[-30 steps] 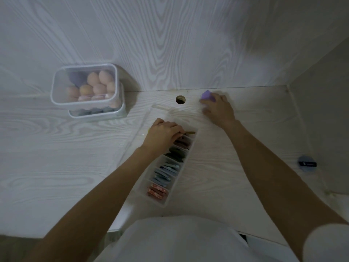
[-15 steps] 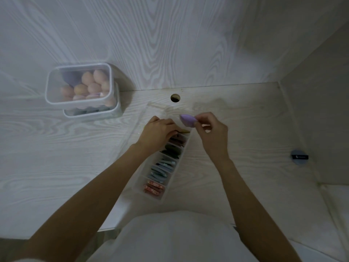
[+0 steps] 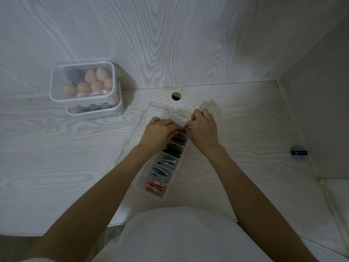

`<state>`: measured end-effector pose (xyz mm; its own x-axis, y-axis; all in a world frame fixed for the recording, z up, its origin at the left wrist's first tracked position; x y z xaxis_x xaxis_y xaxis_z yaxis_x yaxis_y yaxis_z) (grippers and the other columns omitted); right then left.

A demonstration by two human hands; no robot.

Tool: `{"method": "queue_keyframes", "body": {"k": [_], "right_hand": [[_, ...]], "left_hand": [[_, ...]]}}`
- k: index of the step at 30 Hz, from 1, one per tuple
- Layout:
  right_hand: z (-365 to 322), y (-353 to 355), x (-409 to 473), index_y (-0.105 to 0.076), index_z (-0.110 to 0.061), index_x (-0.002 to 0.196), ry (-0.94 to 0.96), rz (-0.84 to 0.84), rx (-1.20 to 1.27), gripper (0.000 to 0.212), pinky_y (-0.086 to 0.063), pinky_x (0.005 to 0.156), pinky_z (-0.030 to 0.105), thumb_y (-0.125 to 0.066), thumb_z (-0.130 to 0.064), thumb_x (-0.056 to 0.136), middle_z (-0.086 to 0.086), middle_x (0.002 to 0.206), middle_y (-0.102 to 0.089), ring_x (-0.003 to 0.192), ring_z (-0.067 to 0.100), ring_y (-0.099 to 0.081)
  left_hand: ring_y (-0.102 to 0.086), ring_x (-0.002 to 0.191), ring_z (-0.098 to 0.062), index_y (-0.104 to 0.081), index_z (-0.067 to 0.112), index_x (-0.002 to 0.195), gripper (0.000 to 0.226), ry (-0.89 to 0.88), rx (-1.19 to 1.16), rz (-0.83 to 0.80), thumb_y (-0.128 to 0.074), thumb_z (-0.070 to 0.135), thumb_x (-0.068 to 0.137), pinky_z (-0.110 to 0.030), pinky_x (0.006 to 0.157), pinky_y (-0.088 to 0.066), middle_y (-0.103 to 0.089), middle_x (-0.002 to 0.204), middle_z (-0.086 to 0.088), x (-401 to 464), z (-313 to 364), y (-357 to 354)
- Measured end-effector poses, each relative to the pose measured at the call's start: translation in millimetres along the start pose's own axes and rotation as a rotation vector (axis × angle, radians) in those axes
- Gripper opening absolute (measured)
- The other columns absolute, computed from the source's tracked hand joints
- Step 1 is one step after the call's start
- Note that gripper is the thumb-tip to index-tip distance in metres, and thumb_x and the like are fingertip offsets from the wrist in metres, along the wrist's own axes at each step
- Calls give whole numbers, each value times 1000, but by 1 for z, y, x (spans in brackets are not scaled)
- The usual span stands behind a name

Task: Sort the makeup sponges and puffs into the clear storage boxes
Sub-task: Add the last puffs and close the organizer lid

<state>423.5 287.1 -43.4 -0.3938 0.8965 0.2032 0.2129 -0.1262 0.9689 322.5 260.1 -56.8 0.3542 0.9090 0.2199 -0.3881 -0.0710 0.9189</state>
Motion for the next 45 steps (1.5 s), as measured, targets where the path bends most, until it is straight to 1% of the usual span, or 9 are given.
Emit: {"method": "queue_keyframes", "body": {"k": [7,12,18,24,27,33,36,38,45], "right_hand": [[15,17,-27,-71,-13,90,-15,96,311,19,-46,76,36,-56,-22,84,7,91,-63,90,28,-53],[71,38,-92,-69,-17,91,-168,144,215,27,-38,82,34,-46,-31,89,1,95,-65,102,24,-50],[183,30,-152,-69,-9,98,-433,-19,126,37,-47,81,45,-42,-32,88,16,101,-67,97,40,-58],[282,11,-186,-33,-23,141,-759,-362,-11,43,-25,105,58,-38,-22,98,16,155,-9,137,47,-11],[289,-4,-197,-35,-18,138,-801,-463,34,42,-34,101,51,-40,-24,96,20,151,-13,131,45,-23],[196,-9,-187,-58,-7,107,-351,-313,28,33,-37,98,38,-39,-26,89,12,123,-53,118,32,-47],[139,0,-191,-62,-10,90,-296,-203,119,11,-50,68,32,-66,-11,80,7,106,-63,99,31,-57],[114,5,-190,-61,-10,78,-292,-141,120,21,-44,46,27,-74,2,67,7,85,-64,84,32,-60],[78,24,-171,-48,-7,116,-581,94,671,21,-34,46,29,-47,-6,95,0,78,-56,55,22,-52]], "left_hand": [[-60,90,-23,-64,22,108,34,116,-64,7,-41,25,83,-38,79,-45,-66,103,1,-4,12,8],[-59,98,-28,-64,15,111,35,142,90,6,-64,27,78,-38,81,-45,-65,108,-4,-17,44,0],[-60,95,-24,-71,17,96,33,155,109,44,-43,29,83,-35,87,-36,-68,103,1,-13,65,-8],[-59,100,-27,-70,14,102,27,118,63,-9,-52,23,83,-40,87,-42,-66,109,-2,-3,100,-26],[-57,106,-29,-66,11,110,30,140,20,-28,-50,20,86,-40,87,-43,-62,118,-5,-9,99,-36],[-53,111,-27,-63,16,116,36,156,-83,-17,-45,31,88,-42,93,-41,-58,123,-8,-37,87,-25],[-53,110,-28,-62,16,114,35,204,-82,6,-43,31,89,-41,92,-39,-59,122,-7,-65,71,-8],[-53,109,-28,-62,16,115,35,227,-84,28,-42,29,90,-40,90,-40,-60,121,-9,-83,59,4],[-60,99,-25,-65,17,109,34,291,-143,14,-47,34,85,-42,85,-48,-65,109,-3,-112,30,19]]}}
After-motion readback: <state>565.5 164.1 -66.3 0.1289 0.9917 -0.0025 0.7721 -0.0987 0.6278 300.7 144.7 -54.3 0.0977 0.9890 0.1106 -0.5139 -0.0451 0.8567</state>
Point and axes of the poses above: each hand's wrist, its own x-axis towards the middle knuckle, its own y-axis out of the back of the hand, z = x × y, the point moved 9 cm from there along x, towards the middle knuckle
